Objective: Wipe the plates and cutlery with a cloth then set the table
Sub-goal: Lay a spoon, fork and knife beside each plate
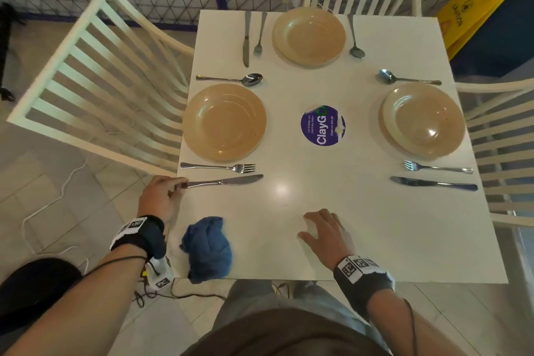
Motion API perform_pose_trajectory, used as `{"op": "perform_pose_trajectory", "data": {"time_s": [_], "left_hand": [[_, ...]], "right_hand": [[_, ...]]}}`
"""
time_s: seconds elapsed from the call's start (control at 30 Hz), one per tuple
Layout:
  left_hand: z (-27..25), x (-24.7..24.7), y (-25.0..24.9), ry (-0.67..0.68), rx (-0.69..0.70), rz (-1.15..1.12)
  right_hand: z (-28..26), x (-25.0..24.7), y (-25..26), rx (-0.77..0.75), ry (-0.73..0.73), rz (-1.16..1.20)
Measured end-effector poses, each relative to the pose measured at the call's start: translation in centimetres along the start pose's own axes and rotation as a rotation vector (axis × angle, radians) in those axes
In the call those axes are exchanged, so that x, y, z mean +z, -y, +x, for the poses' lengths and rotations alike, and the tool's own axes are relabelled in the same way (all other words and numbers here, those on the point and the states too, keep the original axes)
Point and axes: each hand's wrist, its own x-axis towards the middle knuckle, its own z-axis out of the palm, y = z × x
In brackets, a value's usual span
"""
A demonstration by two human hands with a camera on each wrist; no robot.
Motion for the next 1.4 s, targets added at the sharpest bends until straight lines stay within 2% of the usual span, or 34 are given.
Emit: {"op": "perform_pose_trajectory", "data": {"time_s": [1.03, 1.23, 1.4], "left_hand": [[-0.7, -0.4, -1.2, -0.052, -0.04, -0.047], [-0.8, -0.4, -1.2, -0.061, -0.032, -0.033], [-1.0, -0.5, -1.7, -0.055, -0.045, -0.043]], "right_hand": [[0.5, -0.4, 0.2, 0.004, 0.018, -0.042], [-2.3, -0.2, -2.5, -0.003, 0.087, 0.034], [-6.3, 0.2, -6.2, 0.058, 0.151, 0.07]]}}
